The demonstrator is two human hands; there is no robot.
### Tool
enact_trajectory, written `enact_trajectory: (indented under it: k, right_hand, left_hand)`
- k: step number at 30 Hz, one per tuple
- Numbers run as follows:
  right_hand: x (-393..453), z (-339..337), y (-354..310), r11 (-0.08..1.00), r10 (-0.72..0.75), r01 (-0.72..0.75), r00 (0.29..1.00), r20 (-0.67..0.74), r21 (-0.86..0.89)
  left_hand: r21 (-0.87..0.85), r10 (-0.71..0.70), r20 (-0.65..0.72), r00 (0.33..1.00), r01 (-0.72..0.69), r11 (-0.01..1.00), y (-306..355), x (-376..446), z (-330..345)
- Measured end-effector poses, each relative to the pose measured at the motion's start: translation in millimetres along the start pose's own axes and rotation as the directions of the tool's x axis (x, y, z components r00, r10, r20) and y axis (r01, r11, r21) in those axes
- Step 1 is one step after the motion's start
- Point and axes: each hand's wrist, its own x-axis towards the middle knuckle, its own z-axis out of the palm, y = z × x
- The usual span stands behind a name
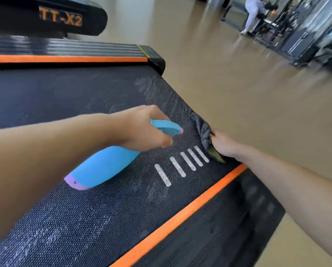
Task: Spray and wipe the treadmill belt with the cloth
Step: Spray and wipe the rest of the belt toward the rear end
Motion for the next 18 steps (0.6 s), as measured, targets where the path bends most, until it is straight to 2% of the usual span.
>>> enact_trajectory:
  k: [4, 5, 8, 13, 18]
  right_hand:
    - [3, -1, -5, 0.973, 0.089, -0.095, 0.995, 0.041, 0.21]
    - [4, 2, -5, 0.977, 0.096, -0.1, 0.995, 0.031, 0.191]
    - [2, 12, -4, 0.998, 0.064, -0.064, 0.998, 0.003, -0.022]
    - [20, 6, -5, 0.997, 0.077, -0.078, 0.996, -0.04, -0.024]
    - [54, -13, -22, 0.947, 0.203, -0.214, 0.977, 0.07, 0.239]
  left_hand:
    - [0.103, 0.075, 0.098, 0.992, -0.086, 0.991, 9, 2, 12]
    - [0.121, 0.089, 0.115, 0.989, -0.103, 0.987, 10, 3, 16]
    - [0.194, 0.088, 0.16, 0.983, -0.119, 0.974, 12, 7, 24]
    - [0.23, -0.015, 0.18, 0.984, -0.028, 0.973, 14, 14, 27]
    - [0.26, -0.037, 0.182, 0.983, -0.012, 0.965, 11, 27, 32]
